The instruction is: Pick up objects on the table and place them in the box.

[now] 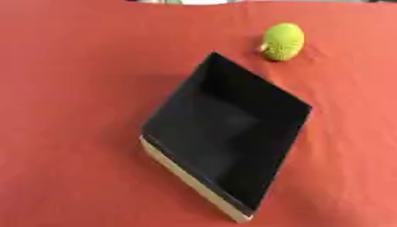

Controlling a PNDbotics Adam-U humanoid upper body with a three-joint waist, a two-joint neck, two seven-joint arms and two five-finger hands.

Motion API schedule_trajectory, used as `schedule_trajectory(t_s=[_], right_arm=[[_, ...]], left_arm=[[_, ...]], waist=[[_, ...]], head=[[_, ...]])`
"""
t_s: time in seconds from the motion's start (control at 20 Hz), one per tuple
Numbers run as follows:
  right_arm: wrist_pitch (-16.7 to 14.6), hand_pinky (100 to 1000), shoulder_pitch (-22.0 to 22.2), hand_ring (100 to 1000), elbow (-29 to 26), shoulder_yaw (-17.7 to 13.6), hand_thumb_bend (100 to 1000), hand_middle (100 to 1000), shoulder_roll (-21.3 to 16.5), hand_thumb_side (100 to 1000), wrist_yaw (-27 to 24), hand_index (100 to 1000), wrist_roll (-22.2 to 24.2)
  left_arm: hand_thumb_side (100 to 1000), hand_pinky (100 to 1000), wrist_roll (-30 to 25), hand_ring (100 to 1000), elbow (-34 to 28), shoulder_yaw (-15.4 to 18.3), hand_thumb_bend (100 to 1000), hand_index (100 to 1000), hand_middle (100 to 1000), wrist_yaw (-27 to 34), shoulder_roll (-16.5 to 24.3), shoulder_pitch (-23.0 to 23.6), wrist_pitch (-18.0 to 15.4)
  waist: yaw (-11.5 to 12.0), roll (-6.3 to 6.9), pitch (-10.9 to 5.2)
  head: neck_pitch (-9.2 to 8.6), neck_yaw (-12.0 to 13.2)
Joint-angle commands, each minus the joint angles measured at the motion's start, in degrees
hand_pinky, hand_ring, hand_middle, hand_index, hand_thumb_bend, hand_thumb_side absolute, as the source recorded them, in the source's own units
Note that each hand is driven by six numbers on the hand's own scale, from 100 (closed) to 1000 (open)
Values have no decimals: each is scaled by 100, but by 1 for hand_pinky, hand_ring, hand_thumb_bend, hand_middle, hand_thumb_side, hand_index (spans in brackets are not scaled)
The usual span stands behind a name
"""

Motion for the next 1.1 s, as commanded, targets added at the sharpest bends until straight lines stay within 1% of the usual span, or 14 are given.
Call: schedule_trajectory(t_s=[0.05,0.4,0.6,0.7,0.75,0.95,1.1], right_arm=[[19,764,-55,802,-88,-41,100,593,-165,601,-25,758,1],[121,766,-135,801,-88,5,100,598,-343,593,17,763,122],[368,769,-299,807,-6,53,100,605,-624,572,-2,766,299],[511,770,-455,812,140,100,100,608,-765,564,29,769,410],[554,776,-517,838,203,107,100,616,-806,550,60,774,444],[876,783,-902,868,731,169,100,640,-983,574,184,776,557],[1108,803,-1197,904,1149,361,100,700,-1046,578,311,799,751]], left_arm=[[496,663,-35,621,-98,76,100,800,675,21,79,-38,-3],[495,663,-49,621,-98,76,100,799,675,20,97,-25,-10],[498,663,-60,620,-98,72,100,798,675,23,99,-20,-4],[498,663,-65,620,-98,70,100,798,675,23,108,-15,-3],[497,663,-66,620,-98,69,100,797,674,23,112,-15,-4],[499,664,-71,620,-98,66,100,797,675,22,123,-11,-6],[497,664,-80,620,-98,57,100,797,675,21,141,-10,-8]], waist=[[-3,12,-124],[-2,16,-135],[-5,4,-145],[-2,1,-150],[0,-2,-152],[49,-27,-156],[80,-43,-158]], head=[[-9,10],[-10,-14],[-23,-23],[-16,-24],[-11,-25],[-15,-55],[-12,-69]])
